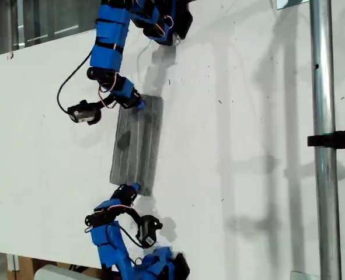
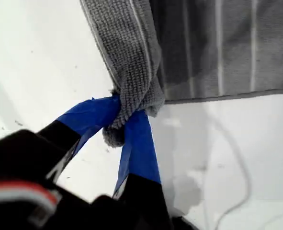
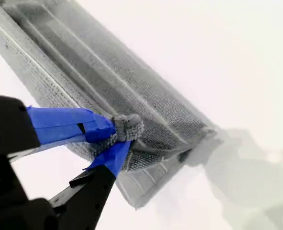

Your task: Grasp corners of a towel and fold twice.

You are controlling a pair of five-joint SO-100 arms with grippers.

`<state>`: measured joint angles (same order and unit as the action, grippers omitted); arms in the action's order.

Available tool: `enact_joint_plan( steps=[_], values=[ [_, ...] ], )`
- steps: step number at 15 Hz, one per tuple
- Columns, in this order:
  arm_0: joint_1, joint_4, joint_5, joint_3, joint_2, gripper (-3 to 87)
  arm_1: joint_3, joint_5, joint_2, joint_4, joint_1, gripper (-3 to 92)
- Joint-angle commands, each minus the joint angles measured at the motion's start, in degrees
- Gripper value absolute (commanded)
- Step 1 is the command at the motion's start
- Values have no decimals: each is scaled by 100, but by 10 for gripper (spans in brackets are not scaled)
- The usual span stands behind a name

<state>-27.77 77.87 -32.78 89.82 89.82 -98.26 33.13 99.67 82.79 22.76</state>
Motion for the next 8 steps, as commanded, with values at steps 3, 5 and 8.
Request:
enact_joint_plan(
  steps=[3,5,8],
  values=[
    [-1116,352,1178,-2900,-1969,-29,18,-1046,62,-519,1898,-2],
    [-1345,439,1354,-3867,-2479,-29,88,-1397,316,-686,2329,-2],
    [-1406,413,1248,-3384,-2470,-29,-343,-1310,299,-773,1942,-2]
  ],
)
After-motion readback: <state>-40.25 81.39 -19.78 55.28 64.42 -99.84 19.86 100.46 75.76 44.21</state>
